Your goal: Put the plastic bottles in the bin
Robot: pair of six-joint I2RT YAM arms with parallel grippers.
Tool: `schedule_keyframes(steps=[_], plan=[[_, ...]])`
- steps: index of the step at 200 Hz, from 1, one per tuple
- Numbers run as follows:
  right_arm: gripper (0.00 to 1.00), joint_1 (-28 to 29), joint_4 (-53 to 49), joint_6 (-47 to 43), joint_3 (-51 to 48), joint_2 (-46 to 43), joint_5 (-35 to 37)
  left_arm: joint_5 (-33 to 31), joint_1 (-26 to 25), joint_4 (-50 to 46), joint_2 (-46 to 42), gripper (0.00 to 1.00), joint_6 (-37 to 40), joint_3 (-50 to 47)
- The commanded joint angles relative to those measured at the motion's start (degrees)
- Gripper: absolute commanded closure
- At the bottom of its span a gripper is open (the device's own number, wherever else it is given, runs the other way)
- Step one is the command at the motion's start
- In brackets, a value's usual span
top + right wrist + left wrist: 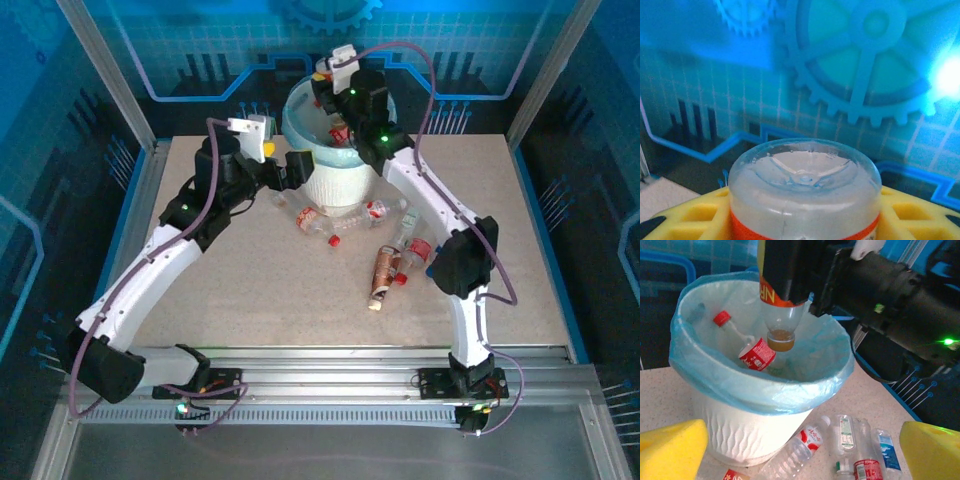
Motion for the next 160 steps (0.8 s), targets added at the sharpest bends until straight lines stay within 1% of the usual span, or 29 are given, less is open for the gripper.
schedule_keyframes(steps=[1, 20, 37, 57, 91, 120, 160], plan=[[0.46, -0.47, -5.16, -0.56, 5.26, 1.17, 2.17, 0.08, 0.58, 1.37, -2.05, 0.01, -1.74, -1.53], [0.43, -0.37, -7.75, 0.15, 5.86, 1.57, 3.06, 0.53, 0.63, 1.82, -2.32, 0.01, -2.57, -2.64], [0.36, -0.4, -9.38, 0.99, 5.64, 1.13, 3.16, 0.66, 0.61, 1.88, -2.54, 0.01, -2.84, -3.18], [0.31, -0.04, -10.67, 1.1, 5.68, 0.6, 2.33, 0.59, 0.61, 1.67, -2.93, 0.01, -3.02, -3.18], [0.3, 0.25, -12.42, 1.7, 5.47, -0.52, 4.04, 0.85, 0.56, 1.85, -4.3, 0.01, -3.55, -3.76], [0.33, 0.25, -12.86, 2.03, 4.42, -1.56, 3.82, 0.9, 0.57, 1.99, -5.55, 0.01, -3.93, -5.05], [0.33, 0.05, -13.63, 2.37, 4.54, -1.07, 3.4, 0.53, 0.56, 2.14, -6.51, 0.01, -4.12, -6.18]])
